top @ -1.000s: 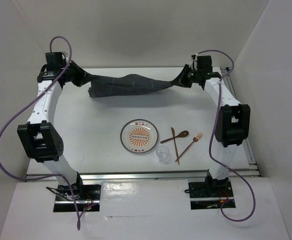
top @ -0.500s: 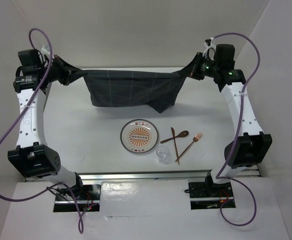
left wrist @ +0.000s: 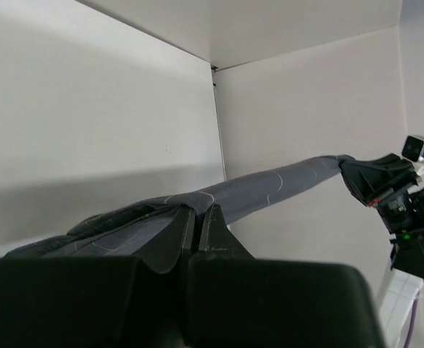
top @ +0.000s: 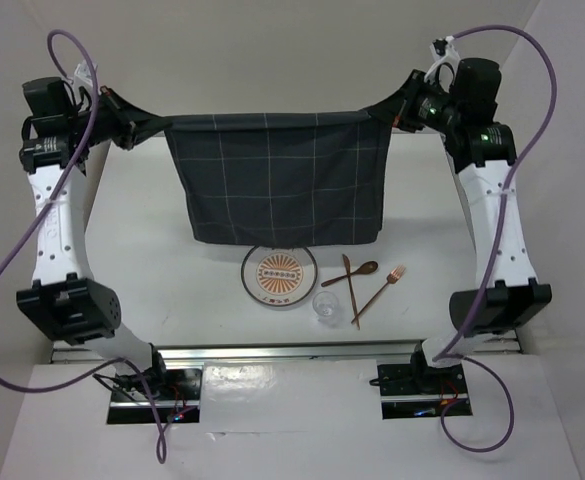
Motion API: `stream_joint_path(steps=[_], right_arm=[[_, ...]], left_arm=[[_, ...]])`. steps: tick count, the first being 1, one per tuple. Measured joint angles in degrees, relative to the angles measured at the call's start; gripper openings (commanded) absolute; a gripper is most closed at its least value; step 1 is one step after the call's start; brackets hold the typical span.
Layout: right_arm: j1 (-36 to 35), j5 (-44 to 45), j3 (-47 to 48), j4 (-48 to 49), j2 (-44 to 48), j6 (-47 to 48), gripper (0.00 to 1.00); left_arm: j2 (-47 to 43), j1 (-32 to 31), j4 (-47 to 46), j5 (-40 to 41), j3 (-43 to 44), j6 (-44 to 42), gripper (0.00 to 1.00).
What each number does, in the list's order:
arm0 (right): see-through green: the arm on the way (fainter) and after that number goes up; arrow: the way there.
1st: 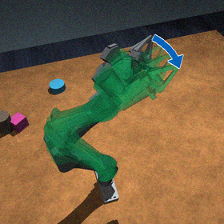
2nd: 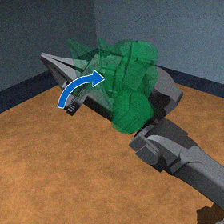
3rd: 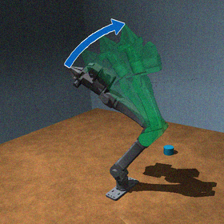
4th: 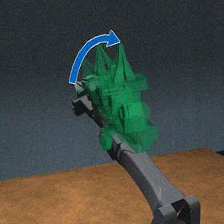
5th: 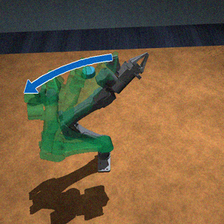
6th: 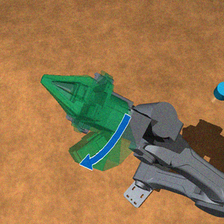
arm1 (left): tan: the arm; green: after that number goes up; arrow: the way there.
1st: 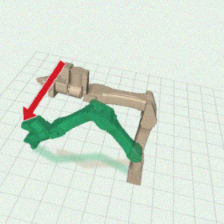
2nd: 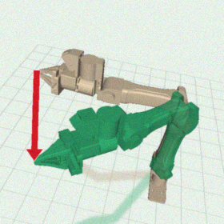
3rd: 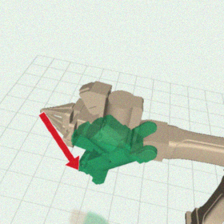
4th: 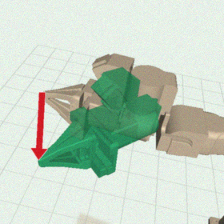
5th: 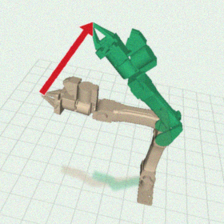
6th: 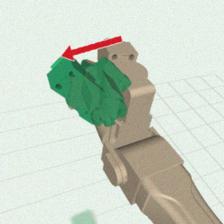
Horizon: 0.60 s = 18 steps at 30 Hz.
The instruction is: Set the dinner table for one person
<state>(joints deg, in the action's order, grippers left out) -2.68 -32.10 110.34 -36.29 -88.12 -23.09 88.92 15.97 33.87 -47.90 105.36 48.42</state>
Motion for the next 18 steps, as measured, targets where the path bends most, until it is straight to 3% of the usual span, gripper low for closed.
stream_joint_path(steps=[3, 9, 13, 18], right_arm=[[0.02, -0.04, 4.74, 2.32, -7.45, 0.0, 0.0], [1.29, -0.11, 10.91, 7.56, -22.21, -1.11, 0.0], [2.19, -0.39, 16.31, 10.03, -29.05, -2.89, 0.0], [2.29, -1.55, 16.35, 13.16, -28.94, -3.67, 0.0]], left_arm=[[7.19, -0.68, -1.92, -0.37, 4.59, 0.48, 0.0], [24.65, -3.52, -3.28, -0.15, 21.73, 2.69, 0.0], [29.99, -4.28, -6.08, -0.85, 24.94, 5.73, 0.0], [29.64, -3.87, -9.81, -1.27, 21.53, 7.17, 0.0]])
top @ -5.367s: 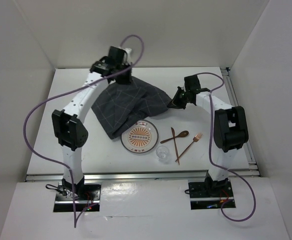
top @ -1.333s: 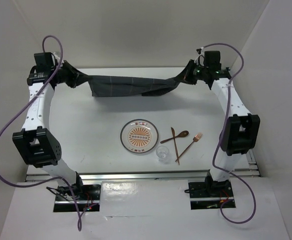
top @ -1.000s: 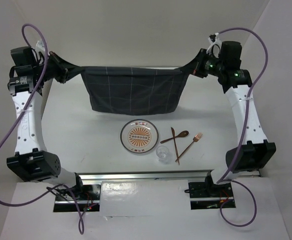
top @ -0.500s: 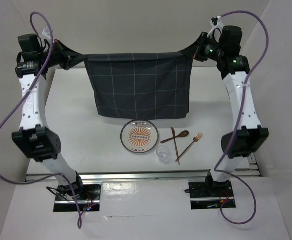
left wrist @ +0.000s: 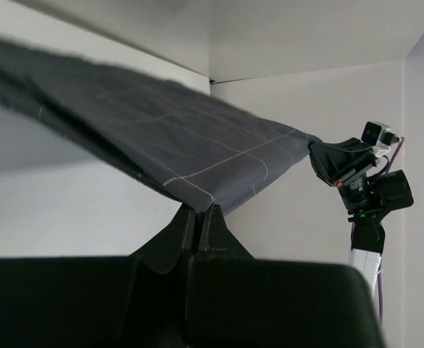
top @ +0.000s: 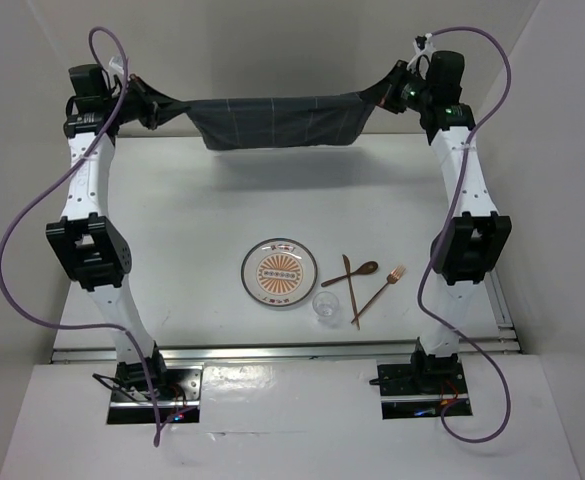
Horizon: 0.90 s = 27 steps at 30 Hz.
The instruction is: Set the dinner table for one person
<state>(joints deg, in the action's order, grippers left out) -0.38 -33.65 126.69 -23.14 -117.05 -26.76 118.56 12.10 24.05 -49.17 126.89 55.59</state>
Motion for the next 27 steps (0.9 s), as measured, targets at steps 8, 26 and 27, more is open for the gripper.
stream_joint_path(steps=[8, 26, 27], right_arm=[[0.0, -1.95, -32.54, 6.69, 16.65, -0.26, 0.0], [-6.97, 10.16, -60.43, -10.88, 27.5, 6.75, 0.87], [-6.95, 11.04, -60.39, -10.99, 28.37, 6.97, 0.76]], left_arm=[[-13.51, 1.29, -0.92, 0.98, -28.72, -5.03, 0.0], [-28.52, 4.17, 15.85, 22.1, -51.82, -15.89, 0.61], [-28.72, 3.63, 15.72, 22.25, -50.86, -15.98, 0.48]])
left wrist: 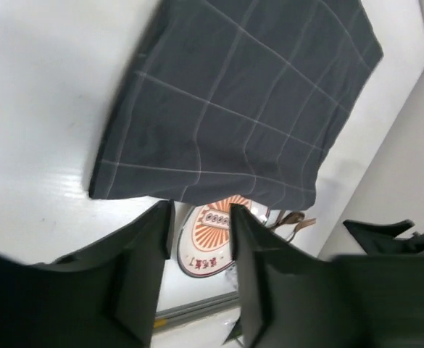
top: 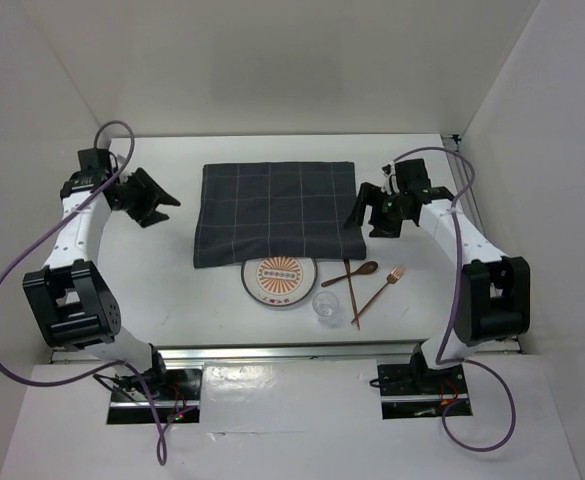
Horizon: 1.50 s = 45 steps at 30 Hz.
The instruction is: Set the dinner table for one person
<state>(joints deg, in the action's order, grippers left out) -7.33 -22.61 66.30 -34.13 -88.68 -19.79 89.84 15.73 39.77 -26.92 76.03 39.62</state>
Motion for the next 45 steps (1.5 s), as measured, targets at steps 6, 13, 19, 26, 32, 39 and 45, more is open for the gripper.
stream_joint_path(steps=[6, 13, 19, 26, 32, 39, 45], right_arm=[[0.07, 2.29, 6.97, 0.0, -3.28, -0.72, 0.0], [-0.09, 1.03, 22.53, 0.66, -20.96, -1.7, 0.02], [-1.16, -0.31, 26.69, 0.74, -31.5, -2.25, 0.0], [-1.7, -0.24, 20.57, 2.08, -33.66, -3.45, 0.0], [-1.7, -1.27, 14.19, 6.16, -30.25, -4.09, 0.0], [-2.19, 1.22, 14.49, 4.02, -29.05, -3.65, 0.19], [-2.19, 3.85, 26.08, -0.61, -28.09, -1.79, 0.89]], left_arm=[[6.69, -8.22, -0.28, 0.76, 7.37, -2.16, 0.0], [21.88, -13.62, 0.59, 3.63, 16.63, -2.14, 0.0], [29.81, -13.86, 0.24, 5.25, 17.27, -1.86, 0.0], [31.12, -14.19, 0.44, 8.22, 14.93, -2.16, 0.0], [31.12, -14.29, 0.72, 9.9, 11.82, -2.08, 0.0], [30.29, -14.69, 4.87, 12.09, 14.95, -3.56, 0.12], [16.09, -17.09, 6.95, 14.88, 14.91, -5.11, 0.71]])
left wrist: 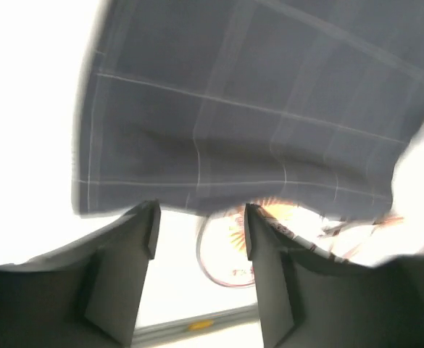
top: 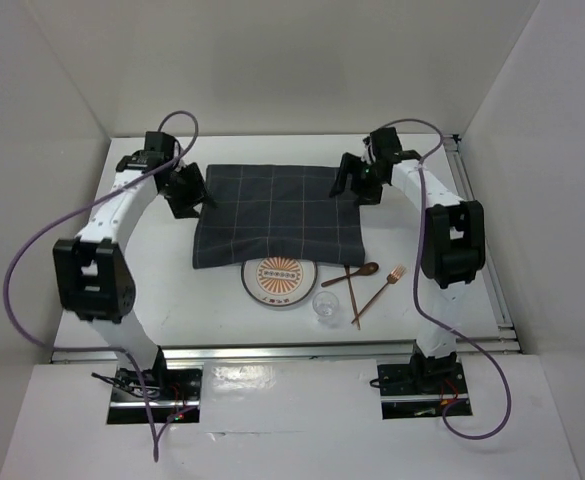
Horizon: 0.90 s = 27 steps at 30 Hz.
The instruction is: Set the dinner table for one person
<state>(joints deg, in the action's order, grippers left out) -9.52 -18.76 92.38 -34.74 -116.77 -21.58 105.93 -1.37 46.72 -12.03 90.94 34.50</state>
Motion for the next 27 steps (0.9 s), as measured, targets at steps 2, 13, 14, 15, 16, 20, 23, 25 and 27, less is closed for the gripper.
stream_joint_path(steps=[2, 13, 14, 15, 16, 20, 23, 25, 27], right_arm=[[0.0, 0.24, 2.19, 0.0, 2.08, 0.33, 0.91], [-0.37, -0.46, -7.61, 0.31, 20.9, 0.02, 0.94], [-0.37, -0.46, -8.61, 0.22, 21.55, 0.02, 0.95], [-0.37, -0.48, -9.49, 0.15, 21.97, 0.02, 0.95], [-0.37, -0.44, -10.1, -0.15, 22.21, 0.04, 0.95], [-0.35, -0.09, -12.63, -0.74, 22.75, 0.28, 0.95], [-0.35, 0.11, -13.57, -1.51, 23.26, 0.48, 0.95], [-0.35, 0.17, -13.84, -1.84, 23.8, 0.5, 0.95], [-0.35, 0.2, -14.14, -2.12, 24.61, 0.57, 0.95]], left_arm=[[-8.79, -1.62, -1.7, -0.44, -5.05, 0.26, 0.79], [-26.93, -15.23, -17.94, -8.09, -49.83, 14.91, 0.71], [-26.93, -15.67, -19.26, -8.28, -51.69, 15.96, 0.71], [-26.93, -16.11, -21.18, -8.48, -53.18, 17.11, 0.71], [-26.93, -16.48, -22.82, -8.52, -53.96, 18.34, 0.71], [-26.69, -17.33, -32.06, -8.63, -55.74, 21.53, 0.71], [-25.03, -17.46, -37.99, -8.63, -56.39, 23.04, 0.7], [-23.19, -17.46, -40.63, -9.05, -56.57, 24.02, 0.68], [-21.33, -17.49, -44.24, -10.47, -56.57, 24.85, 0.64]])
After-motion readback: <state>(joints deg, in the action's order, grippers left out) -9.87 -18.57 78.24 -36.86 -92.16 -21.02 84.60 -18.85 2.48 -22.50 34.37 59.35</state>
